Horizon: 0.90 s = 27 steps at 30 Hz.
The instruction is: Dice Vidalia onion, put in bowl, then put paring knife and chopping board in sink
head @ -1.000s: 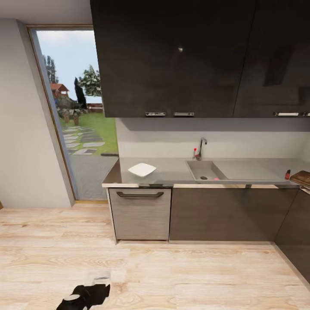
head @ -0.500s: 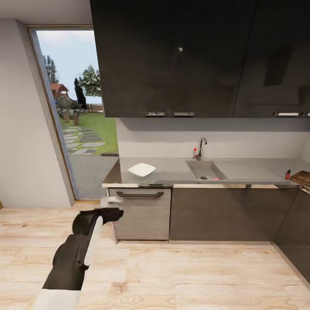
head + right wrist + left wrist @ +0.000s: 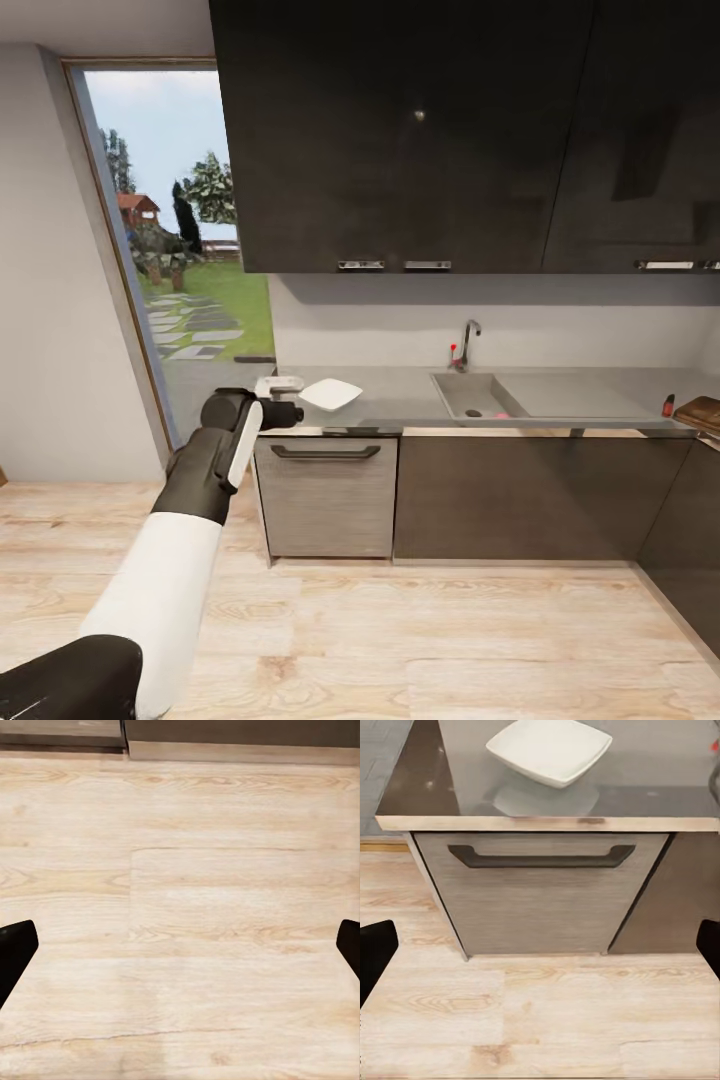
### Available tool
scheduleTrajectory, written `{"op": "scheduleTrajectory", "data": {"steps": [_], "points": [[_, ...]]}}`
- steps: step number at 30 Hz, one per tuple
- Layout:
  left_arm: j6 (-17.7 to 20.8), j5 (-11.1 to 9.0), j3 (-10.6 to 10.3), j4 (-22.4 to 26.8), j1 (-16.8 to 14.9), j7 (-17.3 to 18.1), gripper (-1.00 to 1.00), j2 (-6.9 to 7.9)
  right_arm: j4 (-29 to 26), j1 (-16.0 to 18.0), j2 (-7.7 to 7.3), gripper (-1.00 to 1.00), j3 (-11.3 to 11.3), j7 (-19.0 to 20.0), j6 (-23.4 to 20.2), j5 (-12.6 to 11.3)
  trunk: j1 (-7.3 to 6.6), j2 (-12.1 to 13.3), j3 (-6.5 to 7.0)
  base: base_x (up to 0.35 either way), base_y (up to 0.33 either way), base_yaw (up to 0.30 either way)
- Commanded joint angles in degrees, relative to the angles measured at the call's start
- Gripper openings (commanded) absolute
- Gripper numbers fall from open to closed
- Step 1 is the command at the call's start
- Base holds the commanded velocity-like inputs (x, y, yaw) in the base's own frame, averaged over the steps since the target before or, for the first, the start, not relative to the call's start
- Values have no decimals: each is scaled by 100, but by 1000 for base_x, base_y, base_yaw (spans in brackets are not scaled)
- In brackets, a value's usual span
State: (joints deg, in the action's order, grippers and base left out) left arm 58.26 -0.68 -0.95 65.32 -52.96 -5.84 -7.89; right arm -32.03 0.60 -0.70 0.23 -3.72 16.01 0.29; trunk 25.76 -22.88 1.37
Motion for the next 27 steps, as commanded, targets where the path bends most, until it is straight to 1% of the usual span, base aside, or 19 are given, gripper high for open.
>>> {"op": "scheduleTrajectory", "data": {"steps": [1, 2, 4, 7, 11, 14, 22, 27], "points": [[26, -6, -126, 21, -22, -26, 100, 5, 4, 1, 1, 100, 3, -15, 17, 2, 2, -4, -2, 0, 0, 0], [26, -5, -175, 37, -26, -25, 100, 11, 4, 1, 1, 100, 3, -15, 17, 3, 2, -4, -2, 0, 0, 0], [27, -4, -385, 111, -33, -24, 100, 39, 4, 0, 2, 100, 3, -15, 17, 5, 2, -4, -2, 0, 0, 0], [28, -3, -514, 192, -36, -23, 100, 61, 4, 0, 0, 100, 6, -15, 17, 2, 2, -4, -2, 0, 0, 0], [28, -3, -542, 284, -38, -23, 100, 67, 4, 2, 4, 100, 11, -15, 17, 2, 2, -4, -2, 20, 0, 0], [28, -3, -545, 294, -38, -23, 100, 68, 4, 2, 1, 100, 12, -15, 17, 1, 2, -4, -2, 185, 28, 0], [28, -3, -545, 297, -39, -23, 100, 70, 4, 1, 2, 100, 20, -15, 17, -1, 2, -4, -2, 280, 73, 0], [28, -3, -547, 288, -39, -23, 100, 138, 5, 2, 6, 100, 21, -15, 17, -2, 2, -4, -2, 304, 85, 0]]}}
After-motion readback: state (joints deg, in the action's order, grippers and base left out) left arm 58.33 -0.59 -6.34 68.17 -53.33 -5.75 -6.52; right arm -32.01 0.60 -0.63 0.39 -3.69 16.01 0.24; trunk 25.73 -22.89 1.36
